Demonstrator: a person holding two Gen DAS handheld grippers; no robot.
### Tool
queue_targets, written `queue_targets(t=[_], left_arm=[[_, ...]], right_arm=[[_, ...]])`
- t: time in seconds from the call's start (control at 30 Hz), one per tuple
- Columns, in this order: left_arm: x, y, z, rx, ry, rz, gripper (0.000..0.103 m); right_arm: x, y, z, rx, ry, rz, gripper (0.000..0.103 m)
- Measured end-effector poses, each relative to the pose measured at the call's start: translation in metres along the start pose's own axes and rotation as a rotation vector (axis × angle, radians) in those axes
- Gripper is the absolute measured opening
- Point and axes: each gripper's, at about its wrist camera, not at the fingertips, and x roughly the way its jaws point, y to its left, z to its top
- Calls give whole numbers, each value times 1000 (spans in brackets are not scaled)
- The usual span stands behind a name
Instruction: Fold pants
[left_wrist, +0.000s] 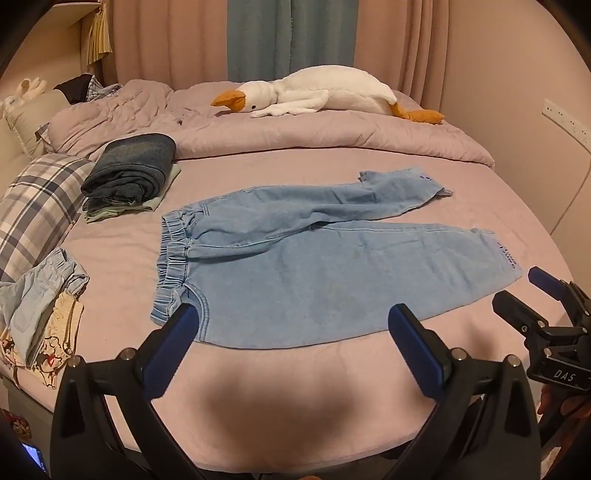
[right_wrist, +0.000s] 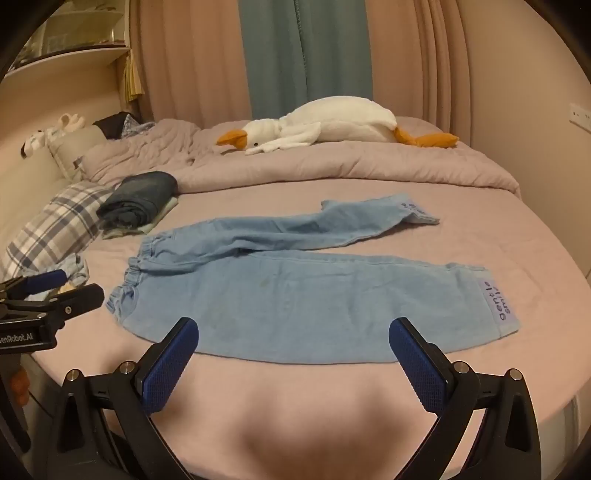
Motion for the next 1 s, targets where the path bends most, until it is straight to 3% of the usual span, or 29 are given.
queue_targets(t=[1.0], left_arm=[[5, -2, -1, 0, 8, -4, 103]], right_arm=[[5, -2, 1, 3, 6, 3, 103]])
